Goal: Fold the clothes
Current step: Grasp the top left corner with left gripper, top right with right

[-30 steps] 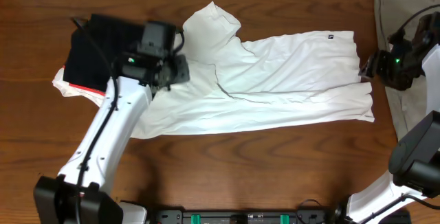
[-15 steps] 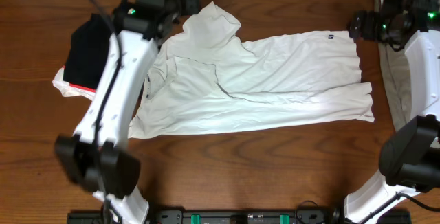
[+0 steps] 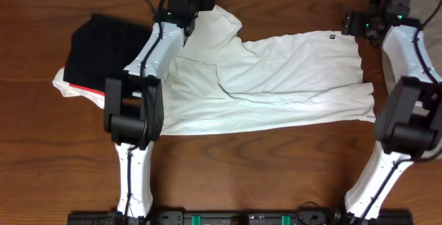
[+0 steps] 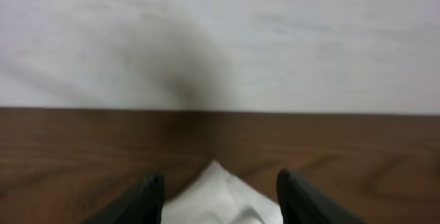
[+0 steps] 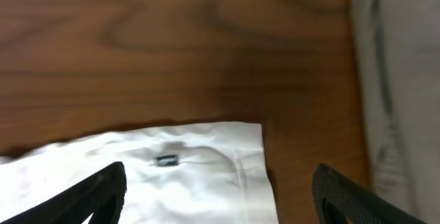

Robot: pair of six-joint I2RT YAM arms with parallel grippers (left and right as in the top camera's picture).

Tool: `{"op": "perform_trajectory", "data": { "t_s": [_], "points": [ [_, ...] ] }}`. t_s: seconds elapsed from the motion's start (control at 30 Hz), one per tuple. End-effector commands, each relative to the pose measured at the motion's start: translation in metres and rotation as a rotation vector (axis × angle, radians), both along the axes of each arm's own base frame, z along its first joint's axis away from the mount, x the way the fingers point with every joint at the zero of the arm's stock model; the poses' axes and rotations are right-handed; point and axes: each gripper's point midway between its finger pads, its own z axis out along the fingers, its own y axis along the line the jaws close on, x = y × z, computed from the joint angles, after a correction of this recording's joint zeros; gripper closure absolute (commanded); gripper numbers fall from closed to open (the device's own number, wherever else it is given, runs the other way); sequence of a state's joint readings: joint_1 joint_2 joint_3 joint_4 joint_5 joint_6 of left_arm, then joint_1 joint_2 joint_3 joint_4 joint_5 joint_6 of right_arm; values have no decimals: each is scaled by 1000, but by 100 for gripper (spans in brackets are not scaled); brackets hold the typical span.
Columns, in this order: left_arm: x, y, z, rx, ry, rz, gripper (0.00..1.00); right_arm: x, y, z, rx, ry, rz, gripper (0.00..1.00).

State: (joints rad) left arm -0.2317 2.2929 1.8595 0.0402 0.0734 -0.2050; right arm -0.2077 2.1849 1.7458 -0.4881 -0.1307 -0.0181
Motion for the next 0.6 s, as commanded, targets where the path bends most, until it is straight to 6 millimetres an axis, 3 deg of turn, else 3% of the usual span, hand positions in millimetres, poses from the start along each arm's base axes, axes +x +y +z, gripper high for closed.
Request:
{"op": "perform_trajectory", "data": {
  "t_s": [0.0,0.17,0.4,0.57],
  "points": [
    [14,24,-15,11,-16,38,45,7,8,-32,0,30,9,16],
    [10,33,-48,54,64,35,46,6,13,-54,-15,70,9,16],
    [-19,26,-92,143,231,-89,47,4,19,-58,-24,89,16,15],
    [-28,25,-105,169,278,-125,47,2,20,-60,-23,97,18,15]
  ]
}}
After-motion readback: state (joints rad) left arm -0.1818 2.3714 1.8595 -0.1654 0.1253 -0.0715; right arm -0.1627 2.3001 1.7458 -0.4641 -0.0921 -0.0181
